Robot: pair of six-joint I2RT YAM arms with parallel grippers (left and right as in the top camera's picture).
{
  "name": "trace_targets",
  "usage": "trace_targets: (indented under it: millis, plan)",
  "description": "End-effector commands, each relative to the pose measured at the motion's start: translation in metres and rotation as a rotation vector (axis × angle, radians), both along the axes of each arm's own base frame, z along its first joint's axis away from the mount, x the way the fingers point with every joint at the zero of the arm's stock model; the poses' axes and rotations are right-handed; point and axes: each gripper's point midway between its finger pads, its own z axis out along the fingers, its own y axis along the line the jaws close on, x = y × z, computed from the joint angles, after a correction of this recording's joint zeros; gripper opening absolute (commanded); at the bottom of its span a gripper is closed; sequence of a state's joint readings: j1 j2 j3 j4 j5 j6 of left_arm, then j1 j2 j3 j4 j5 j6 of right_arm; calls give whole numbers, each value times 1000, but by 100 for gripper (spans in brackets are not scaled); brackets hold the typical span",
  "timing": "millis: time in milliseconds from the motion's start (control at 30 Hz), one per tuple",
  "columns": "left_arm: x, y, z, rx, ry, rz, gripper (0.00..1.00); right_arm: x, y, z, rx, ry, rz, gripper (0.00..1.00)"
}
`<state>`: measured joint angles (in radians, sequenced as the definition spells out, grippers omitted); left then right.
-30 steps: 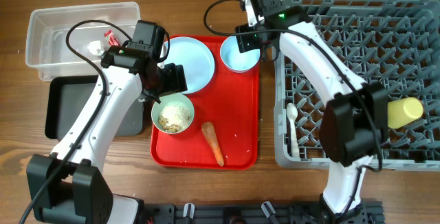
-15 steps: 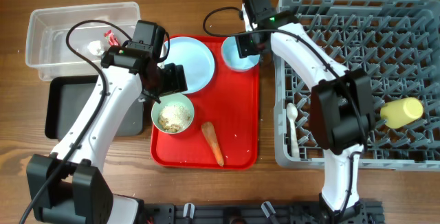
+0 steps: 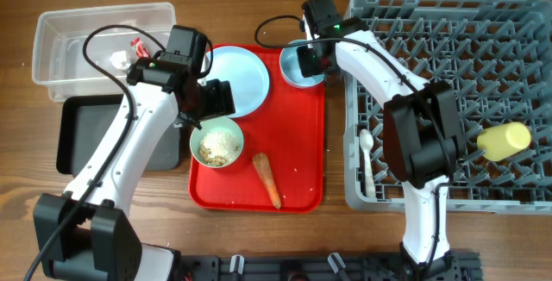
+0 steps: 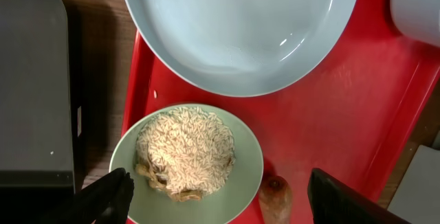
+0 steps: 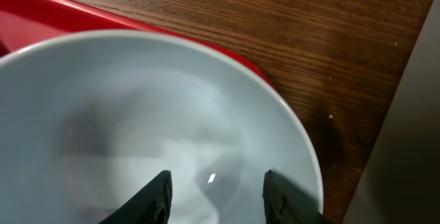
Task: Sort waste into correct bins and load items into the dishwasher rack
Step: 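Grasp the light-blue bowl rim with the right gripper and lift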
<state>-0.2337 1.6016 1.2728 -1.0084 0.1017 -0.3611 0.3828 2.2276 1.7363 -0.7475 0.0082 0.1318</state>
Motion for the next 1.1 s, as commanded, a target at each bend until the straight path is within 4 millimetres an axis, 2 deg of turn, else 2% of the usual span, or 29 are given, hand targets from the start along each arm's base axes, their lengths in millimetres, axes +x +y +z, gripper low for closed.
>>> trace_targets:
  millis: [0, 167, 333, 433, 567, 667, 800, 1000, 1067]
  plan:
    - [4, 2, 7, -1, -30, 18, 83, 12, 1, 36, 18, -85, -11, 52]
    - [4, 2, 7, -1, -30, 18, 83, 25, 3, 72, 45, -195, -16, 55]
    - [4, 2, 7, -1, -32, 18, 83, 29, -3, 71, 25, -209, -32, 55]
    - [4, 2, 7, -2, -32, 18, 83, 31, -13, 62, -9, -199, -54, 55]
    - [4, 2, 7, -1, -32, 18, 83, 27, -20, 36, -25, -134, -77, 55]
    - [4, 2, 7, -2, -32, 18, 83, 23, -15, 23, 1, -93, -67, 52]
    - [4, 2, 7, -2, -32, 18, 83, 20, -9, 18, 25, -71, -55, 45]
    - [4, 2, 7, -2, -31, 18, 83, 11, -13, 6, 6, -22, -58, 43]
    - [4, 2, 7, -2, -32, 18, 83, 7, -13, 1, 2, -8, -58, 39]
